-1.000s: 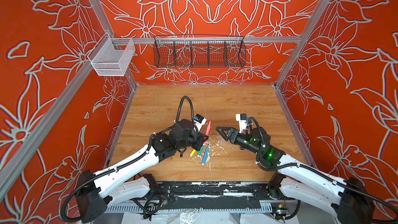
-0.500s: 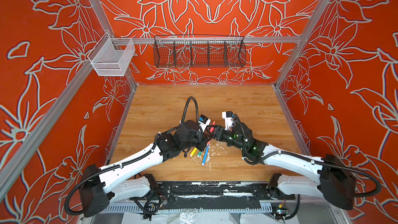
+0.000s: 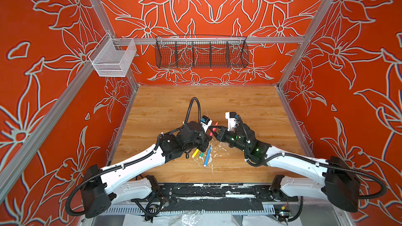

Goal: Insert pens into pen caps
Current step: Pick up a pen from the center of the table.

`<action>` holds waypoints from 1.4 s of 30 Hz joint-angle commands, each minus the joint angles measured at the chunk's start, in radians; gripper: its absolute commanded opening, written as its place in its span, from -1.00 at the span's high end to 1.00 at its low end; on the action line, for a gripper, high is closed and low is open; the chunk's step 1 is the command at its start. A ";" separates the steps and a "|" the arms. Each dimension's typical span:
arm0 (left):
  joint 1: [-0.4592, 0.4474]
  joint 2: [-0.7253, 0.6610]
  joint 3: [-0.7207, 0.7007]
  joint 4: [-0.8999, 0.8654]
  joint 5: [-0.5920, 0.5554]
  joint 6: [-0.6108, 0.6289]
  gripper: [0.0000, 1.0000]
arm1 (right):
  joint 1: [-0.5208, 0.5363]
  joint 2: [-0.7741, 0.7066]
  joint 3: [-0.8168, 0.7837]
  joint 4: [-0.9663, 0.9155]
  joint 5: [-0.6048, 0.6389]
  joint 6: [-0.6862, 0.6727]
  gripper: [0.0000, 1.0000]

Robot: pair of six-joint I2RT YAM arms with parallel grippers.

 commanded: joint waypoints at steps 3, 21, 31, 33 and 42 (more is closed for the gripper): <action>-0.005 0.002 -0.008 0.027 -0.017 0.010 0.15 | 0.012 0.024 0.010 0.026 0.035 0.059 1.00; -0.005 0.029 -0.007 0.047 -0.028 0.016 0.08 | 0.042 0.025 0.004 0.057 0.048 0.099 1.00; -0.005 0.018 -0.012 0.043 -0.056 0.029 1.00 | 0.049 0.032 0.009 0.046 0.033 0.067 -0.02; -0.005 -0.007 -0.006 0.006 -0.143 0.021 1.00 | 0.046 0.000 0.038 -0.064 0.038 0.011 -0.58; 0.032 -0.400 -0.123 0.040 -0.393 -0.123 1.00 | 0.046 -0.327 0.005 -0.560 0.333 -0.118 -0.84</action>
